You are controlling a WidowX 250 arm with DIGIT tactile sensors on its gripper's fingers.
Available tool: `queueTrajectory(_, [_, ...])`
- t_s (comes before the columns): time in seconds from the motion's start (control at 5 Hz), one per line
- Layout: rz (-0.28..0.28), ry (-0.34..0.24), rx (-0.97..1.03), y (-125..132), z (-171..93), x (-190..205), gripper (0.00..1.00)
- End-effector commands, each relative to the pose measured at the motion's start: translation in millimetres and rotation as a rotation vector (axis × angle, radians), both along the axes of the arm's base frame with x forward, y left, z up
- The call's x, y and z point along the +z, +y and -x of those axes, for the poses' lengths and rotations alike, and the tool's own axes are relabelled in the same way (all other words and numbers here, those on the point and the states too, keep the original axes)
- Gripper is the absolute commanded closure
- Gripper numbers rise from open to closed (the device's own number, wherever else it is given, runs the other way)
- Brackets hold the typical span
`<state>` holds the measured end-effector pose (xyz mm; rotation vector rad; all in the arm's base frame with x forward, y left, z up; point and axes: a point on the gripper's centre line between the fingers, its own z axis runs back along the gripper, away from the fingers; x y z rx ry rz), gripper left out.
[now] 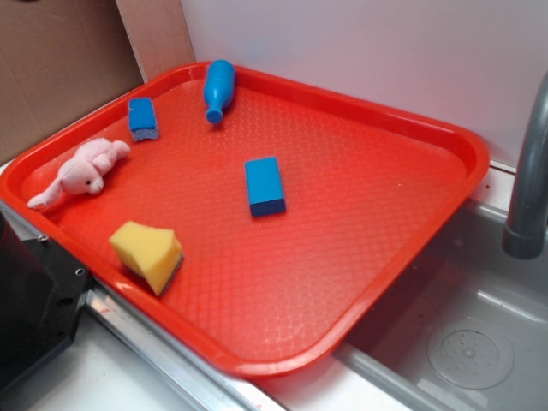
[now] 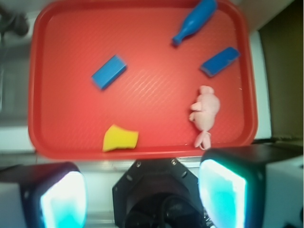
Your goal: Grab the blue sponge.
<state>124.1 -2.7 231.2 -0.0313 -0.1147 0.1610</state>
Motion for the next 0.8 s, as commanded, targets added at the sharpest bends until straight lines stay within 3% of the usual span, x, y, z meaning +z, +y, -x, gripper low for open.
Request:
queueTrajectory(0.0, [0.021,-0.137,0.411,46,-32,-30,0.00])
queueTrajectory(0.2, [0.019,-0.130,0.602,78,-55,-58,0.00])
queueTrajectory(0.6, [-0.062,-0.148,0.842,120,-79,-109,0.00])
